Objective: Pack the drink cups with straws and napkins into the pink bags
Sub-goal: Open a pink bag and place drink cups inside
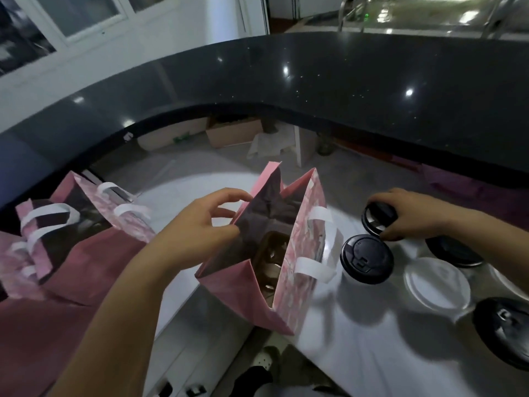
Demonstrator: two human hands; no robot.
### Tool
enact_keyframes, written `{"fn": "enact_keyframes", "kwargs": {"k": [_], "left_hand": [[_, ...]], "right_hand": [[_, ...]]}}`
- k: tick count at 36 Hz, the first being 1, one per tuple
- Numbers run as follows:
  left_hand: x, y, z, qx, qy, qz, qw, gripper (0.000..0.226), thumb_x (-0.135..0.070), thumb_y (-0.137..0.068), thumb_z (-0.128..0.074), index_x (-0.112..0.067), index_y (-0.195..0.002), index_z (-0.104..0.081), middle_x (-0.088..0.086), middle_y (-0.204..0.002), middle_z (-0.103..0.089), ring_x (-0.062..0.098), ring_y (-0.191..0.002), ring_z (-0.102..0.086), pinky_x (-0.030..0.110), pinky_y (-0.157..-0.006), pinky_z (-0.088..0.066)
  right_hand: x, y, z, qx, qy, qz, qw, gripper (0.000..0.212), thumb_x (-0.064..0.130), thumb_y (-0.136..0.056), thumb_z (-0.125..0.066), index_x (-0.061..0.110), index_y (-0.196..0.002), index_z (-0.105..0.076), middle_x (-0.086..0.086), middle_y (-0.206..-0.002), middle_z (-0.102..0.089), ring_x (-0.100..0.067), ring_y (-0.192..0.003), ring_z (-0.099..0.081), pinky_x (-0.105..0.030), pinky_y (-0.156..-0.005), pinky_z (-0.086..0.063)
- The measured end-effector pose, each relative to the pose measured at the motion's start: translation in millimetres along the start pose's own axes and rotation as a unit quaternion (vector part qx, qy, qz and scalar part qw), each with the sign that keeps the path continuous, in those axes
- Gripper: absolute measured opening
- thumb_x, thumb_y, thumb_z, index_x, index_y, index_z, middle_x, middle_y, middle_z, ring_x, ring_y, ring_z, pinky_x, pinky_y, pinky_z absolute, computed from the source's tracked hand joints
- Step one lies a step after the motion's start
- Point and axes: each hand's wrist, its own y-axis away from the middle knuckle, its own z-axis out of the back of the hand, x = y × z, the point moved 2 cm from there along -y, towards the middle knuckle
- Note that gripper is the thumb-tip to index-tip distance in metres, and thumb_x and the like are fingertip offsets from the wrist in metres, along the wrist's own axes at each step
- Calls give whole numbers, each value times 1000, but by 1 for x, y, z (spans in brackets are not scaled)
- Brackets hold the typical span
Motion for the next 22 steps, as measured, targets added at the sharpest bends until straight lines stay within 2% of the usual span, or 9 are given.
{"fn": "enact_keyframes", "kwargs": {"k": [2,5,9,11,13,17,19,22], "left_hand": [[-2,-7,2,20,-28,-5,999,48,-4,-89,-63,-45,-114,-63,-16,-132,-57,9,-122,-56,45,-90,-60],[0,-18,4,38,-65,-30,997,47,-9,-91,-62,-49,-116,-59,-17,-137,-52,8,-123,-54,32,-87,-57],[7,-29,6,53,-41,-52,996,46,-14,-92,-64,-54,-113,-58,-22,-133,-53,4,-118,-55,20,-73,-53],[10,-33,8,62,-8,-58,996,49,-12,-92,-64,-56,-113,-58,-23,-128,-55,2,-115,-56,21,-69,-58],[13,-36,11,74,44,-61,994,48,-12,-93,-66,-54,-114,-59,-23,-124,-58,6,-112,-59,27,-71,-62],[18,-43,18,91,144,-67,983,43,-11,-92,-70,-47,-116,-63,-17,-124,-63,11,-104,-68,26,-68,-62],[21,-46,23,93,197,-71,973,41,-13,-89,-74,-46,-112,-65,-18,-121,-65,5,-100,-69,23,-64,-59],[30,-49,28,107,244,-80,960,41,-11,-88,-73,-48,-105,-69,-22,-114,-68,4,-97,-70,22,-64,-59]], "right_hand": [[1,2,5,-14,-7,-8,1000,74,34,-67,-84,37,-133,-50,-2,-120,-50,-26,-105,-58,-37,-93,-48],[6,9,20,-65,-16,-19,998,77,31,-67,-86,33,-136,-50,-7,-126,-51,-30,-109,-58,-37,-93,-48],[27,33,47,-156,-41,-10,987,81,29,-69,-86,34,-140,-47,-4,-140,-46,-29,-118,-54,-34,-95,-44],[45,49,62,-195,-63,9,979,80,30,-69,-85,41,-138,-46,4,-140,-44,-22,-117,-53,-29,-91,-40],[69,67,79,-227,-92,37,969,76,36,-68,-80,48,-135,-45,14,-135,-42,-12,-114,-50,-25,-90,-39],[130,97,108,-282,-120,101,946,73,53,-63,-69,52,-133,-47,21,-130,-42,1,-113,-49,-16,-88,-46],[163,105,116,-287,-127,139,939,73,51,-63,-71,50,-132,-50,20,-129,-44,-3,-117,-53,-17,-86,-53],[207,106,116,-237,-113,173,949,71,49,-64,-72,50,-132,-51,15,-132,-46,-12,-114,-58,-25,-81,-58]]}}
